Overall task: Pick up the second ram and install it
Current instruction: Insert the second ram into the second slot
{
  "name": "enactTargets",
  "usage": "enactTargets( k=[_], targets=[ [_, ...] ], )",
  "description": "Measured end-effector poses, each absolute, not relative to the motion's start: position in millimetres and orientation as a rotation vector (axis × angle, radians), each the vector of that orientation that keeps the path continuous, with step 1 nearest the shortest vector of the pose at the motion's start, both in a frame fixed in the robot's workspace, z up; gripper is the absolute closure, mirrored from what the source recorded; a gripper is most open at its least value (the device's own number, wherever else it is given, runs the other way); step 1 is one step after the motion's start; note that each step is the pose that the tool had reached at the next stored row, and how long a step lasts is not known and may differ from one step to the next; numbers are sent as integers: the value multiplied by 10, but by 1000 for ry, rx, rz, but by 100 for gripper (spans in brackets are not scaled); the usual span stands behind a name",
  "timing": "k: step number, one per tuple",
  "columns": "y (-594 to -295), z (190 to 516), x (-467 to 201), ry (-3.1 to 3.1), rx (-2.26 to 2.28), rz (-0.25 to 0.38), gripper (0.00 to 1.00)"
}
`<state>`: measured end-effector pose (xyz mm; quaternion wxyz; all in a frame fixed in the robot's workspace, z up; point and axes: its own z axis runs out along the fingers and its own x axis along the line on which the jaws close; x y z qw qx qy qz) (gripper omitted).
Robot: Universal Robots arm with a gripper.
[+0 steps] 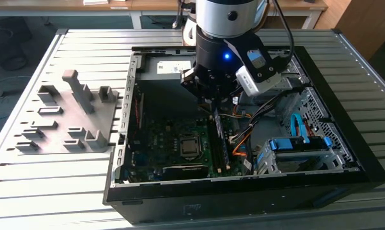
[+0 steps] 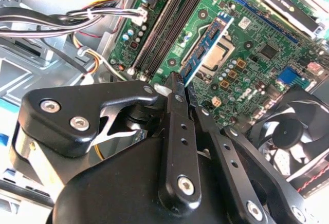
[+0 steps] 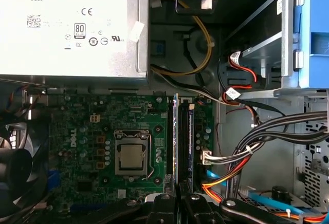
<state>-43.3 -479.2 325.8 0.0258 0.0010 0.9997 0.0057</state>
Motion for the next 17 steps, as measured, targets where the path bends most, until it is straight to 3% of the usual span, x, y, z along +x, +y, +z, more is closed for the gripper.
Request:
enactTargets(
  k=[17],
  targets=[
    [-4792,3203,-433,3090,3,17,86]
  ],
)
